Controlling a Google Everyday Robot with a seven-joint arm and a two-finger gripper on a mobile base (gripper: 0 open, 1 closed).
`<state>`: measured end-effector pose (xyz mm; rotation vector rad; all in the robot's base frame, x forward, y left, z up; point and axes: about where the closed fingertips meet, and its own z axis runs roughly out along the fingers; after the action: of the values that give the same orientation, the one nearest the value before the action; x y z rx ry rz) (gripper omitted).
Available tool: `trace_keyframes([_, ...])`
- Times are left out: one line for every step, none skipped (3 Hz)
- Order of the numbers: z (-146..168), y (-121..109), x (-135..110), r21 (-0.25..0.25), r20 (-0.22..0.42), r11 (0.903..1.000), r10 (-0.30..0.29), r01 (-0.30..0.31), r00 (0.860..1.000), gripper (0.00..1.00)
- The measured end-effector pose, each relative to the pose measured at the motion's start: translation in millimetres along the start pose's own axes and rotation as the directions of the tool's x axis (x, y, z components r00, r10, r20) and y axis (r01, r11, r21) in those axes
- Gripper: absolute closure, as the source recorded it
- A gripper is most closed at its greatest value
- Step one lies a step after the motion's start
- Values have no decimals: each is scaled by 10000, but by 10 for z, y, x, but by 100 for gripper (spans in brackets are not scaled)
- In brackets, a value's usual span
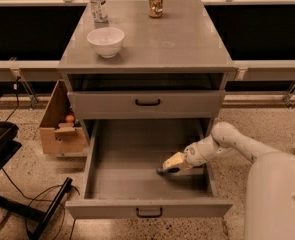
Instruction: Place rxbar blueberry into middle drawer
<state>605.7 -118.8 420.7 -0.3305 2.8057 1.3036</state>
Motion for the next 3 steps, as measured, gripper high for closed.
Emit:
trace_keyframes([0,0,0,0,-1,10000,0,0,10000,0])
trace_keyframes([1,1,0,-1,-2,10000,-2,2,10000,0])
trace_keyframes([36,179,6,6,-294,9980,-636,636,9975,0])
